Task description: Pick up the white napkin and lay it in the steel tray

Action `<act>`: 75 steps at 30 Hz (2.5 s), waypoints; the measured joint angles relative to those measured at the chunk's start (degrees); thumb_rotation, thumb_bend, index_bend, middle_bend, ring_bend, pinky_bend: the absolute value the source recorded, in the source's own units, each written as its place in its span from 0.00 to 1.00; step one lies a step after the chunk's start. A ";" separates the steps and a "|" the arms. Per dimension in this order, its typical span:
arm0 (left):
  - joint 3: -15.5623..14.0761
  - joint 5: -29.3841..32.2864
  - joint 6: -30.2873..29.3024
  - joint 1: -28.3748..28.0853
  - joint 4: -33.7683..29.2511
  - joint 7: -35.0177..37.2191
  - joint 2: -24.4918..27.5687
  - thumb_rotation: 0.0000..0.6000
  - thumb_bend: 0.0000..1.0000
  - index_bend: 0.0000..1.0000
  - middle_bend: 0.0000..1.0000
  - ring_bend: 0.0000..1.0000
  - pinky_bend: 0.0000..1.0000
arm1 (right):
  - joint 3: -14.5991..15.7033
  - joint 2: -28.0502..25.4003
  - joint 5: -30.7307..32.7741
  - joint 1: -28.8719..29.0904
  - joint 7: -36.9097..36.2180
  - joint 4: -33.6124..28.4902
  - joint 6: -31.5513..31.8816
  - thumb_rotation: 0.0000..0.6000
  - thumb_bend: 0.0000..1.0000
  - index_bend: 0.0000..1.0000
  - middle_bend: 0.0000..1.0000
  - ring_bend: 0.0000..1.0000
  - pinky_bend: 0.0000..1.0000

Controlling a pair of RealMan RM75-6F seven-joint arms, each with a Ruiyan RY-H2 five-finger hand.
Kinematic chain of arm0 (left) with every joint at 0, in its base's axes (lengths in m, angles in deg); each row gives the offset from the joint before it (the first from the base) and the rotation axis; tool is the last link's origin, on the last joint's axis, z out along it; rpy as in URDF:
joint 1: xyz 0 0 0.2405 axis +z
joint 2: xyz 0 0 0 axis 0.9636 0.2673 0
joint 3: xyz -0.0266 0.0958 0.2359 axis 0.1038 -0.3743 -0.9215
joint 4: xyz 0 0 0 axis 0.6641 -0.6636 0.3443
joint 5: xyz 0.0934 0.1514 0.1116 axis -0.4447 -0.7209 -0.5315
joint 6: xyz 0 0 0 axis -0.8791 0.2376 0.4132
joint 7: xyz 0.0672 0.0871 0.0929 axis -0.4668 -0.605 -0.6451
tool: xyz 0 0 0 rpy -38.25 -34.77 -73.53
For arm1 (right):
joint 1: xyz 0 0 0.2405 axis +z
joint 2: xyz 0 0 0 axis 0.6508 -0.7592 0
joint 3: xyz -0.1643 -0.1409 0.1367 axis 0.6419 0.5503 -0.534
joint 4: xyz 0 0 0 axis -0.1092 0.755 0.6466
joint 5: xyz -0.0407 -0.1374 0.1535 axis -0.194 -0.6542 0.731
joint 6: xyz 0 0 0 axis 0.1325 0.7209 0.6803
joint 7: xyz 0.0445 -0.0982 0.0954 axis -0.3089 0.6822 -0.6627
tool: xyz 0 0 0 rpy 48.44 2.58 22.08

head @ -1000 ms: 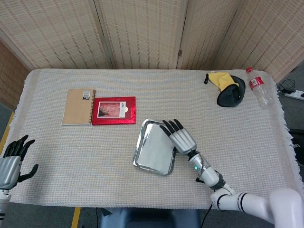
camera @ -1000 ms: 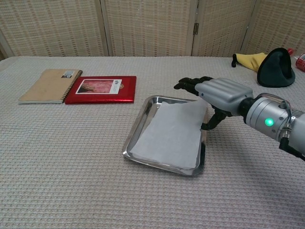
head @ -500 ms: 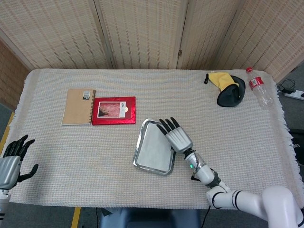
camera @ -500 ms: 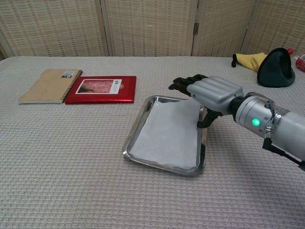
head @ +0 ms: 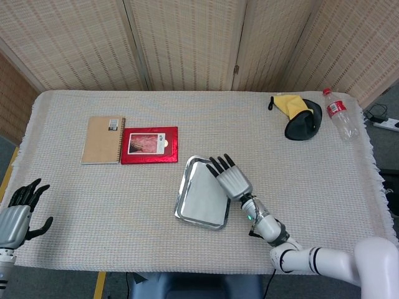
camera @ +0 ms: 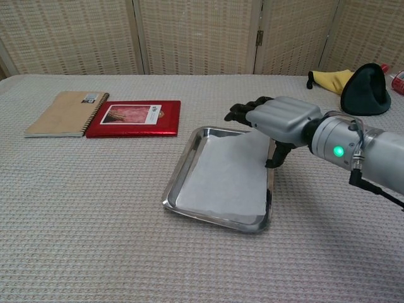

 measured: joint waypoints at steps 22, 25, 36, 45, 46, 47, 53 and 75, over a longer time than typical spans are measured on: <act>-0.48 -1.45 -1.13 0.29 -0.68 1.20 0.77 1.00 0.42 0.16 0.00 0.00 0.00 | 2.73 1.34 32.31 14.82 32.08 -9.71 8.02 1.00 0.34 0.00 0.00 0.00 0.00; -0.54 -1.61 -1.28 0.32 -0.79 0.82 0.61 1.00 0.42 0.16 0.00 0.00 0.00 | 3.34 -0.73 32.19 14.41 29.96 -11.64 8.34 1.00 0.34 0.00 0.00 0.00 0.00; -0.73 -1.90 -1.25 0.18 -0.81 -0.06 0.06 1.00 0.42 0.17 0.00 0.00 0.00 | 6.69 -5.93 27.02 10.97 17.52 -12.32 5.75 1.00 0.34 0.00 0.00 0.00 0.00; -0.71 -2.05 -1.50 0.22 -0.62 0.38 0.19 1.00 0.42 0.17 0.00 0.00 0.00 | 7.56 -10.60 12.28 4.48 -3.62 -13.74 4.88 1.00 0.34 0.00 0.00 0.00 0.00; -0.71 -1.99 -1.43 0.20 -0.60 0.29 0.15 1.00 0.42 0.17 0.00 0.00 0.00 | 7.84 -11.05 9.58 3.45 -6.68 -13.75 5.25 1.00 0.34 0.00 0.00 0.00 0.00; -0.71 -1.95 -1.39 0.18 -0.59 0.18 0.11 1.00 0.42 0.17 0.00 0.00 0.00 | 8.32 -11.58 5.68 2.03 -10.78 -13.60 5.92 1.00 0.34 0.00 0.01 0.00 0.00; -0.56 -1.44 -1.15 0.07 -0.40 -0.48 -0.29 1.00 0.42 0.17 0.00 0.00 0.00 | 12.30 -13.50 -15.55 -4.27 -29.71 -9.67 11.35 1.00 0.37 0.00 0.64 0.71 0.72; -0.64 -1.98 -1.98 0.34 -0.65 0.55 0.37 1.00 0.42 0.17 0.00 0.00 0.00 | 11.31 -17.54 -12.35 0.88 -34.29 -16.43 -7.05 1.00 0.85 0.00 1.00 1.00 1.00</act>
